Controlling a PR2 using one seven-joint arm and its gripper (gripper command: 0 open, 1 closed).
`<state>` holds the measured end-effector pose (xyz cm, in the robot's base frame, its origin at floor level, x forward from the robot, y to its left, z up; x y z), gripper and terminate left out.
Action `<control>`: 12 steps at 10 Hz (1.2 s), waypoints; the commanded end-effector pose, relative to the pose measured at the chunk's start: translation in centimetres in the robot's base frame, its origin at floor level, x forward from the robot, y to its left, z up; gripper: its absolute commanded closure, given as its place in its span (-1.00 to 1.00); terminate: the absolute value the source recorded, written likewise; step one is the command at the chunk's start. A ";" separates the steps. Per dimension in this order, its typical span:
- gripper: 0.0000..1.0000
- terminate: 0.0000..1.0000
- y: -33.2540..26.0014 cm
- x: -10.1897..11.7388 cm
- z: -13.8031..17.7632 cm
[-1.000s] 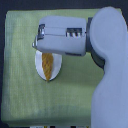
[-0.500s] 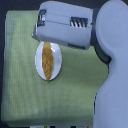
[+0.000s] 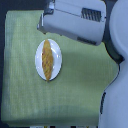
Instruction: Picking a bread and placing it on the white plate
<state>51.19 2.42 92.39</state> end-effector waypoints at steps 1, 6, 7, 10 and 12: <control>-1.00 -1.00 -10.9 -2.0 0.2; -1.00 -1.00 -22.0 -2.7 0.7; -1.00 -1.00 -23.7 -2.7 0.9; -1.00 -1.00 -26.3 -3.9 0.4; -1.00 -1.00 -26.6 -4.6 0.1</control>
<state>47.73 -22.16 92.92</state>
